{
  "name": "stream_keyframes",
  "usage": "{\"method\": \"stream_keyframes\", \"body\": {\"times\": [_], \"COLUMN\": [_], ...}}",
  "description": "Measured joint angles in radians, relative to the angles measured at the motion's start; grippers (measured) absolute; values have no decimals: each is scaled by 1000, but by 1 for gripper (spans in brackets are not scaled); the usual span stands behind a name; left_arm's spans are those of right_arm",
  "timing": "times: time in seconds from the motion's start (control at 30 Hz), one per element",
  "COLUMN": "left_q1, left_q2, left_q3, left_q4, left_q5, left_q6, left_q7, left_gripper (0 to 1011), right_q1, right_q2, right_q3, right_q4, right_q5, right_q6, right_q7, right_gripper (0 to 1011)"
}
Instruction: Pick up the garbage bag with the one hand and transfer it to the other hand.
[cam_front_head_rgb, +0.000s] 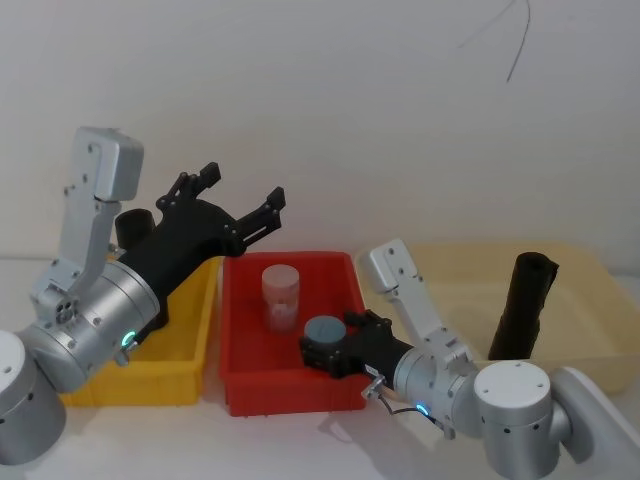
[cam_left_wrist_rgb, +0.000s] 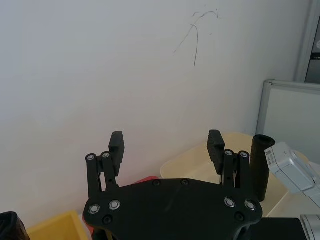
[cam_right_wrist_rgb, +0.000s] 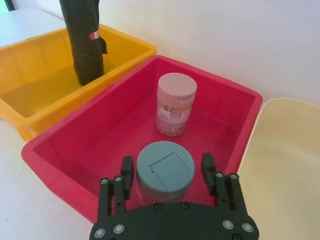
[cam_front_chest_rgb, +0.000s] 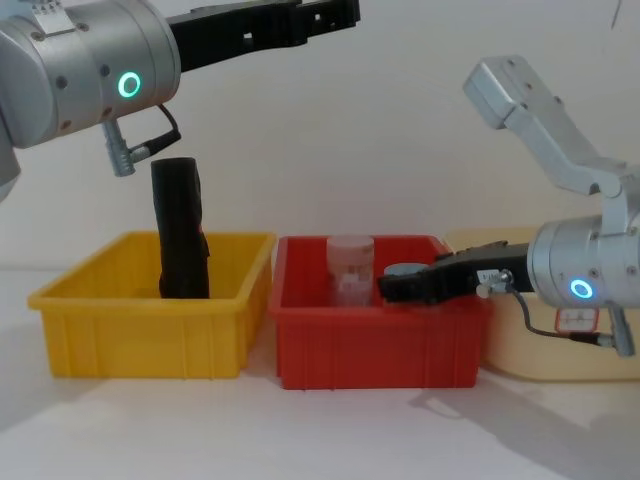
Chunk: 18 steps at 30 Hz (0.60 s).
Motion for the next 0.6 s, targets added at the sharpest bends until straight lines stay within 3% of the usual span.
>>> {"method": "stream_keyframes", "body": {"times": [0.23, 0.6], "left_q1": [0, 0], "left_q2": [0, 0], "left_q3": [0, 0], "left_q4": [0, 0], "left_q5": [0, 0], "left_q6": [0, 0], "left_q7": [0, 0], "left_gripper": [1001, 1001], "right_q1": [0, -1], "right_q2": [1, 5], "right_q3": [0, 12], "right_q4": [-3, -38], "right_q5": [-2, 1], "right_q6": [4, 4], "right_q7": [0, -2], "right_gripper": [667, 665]}}
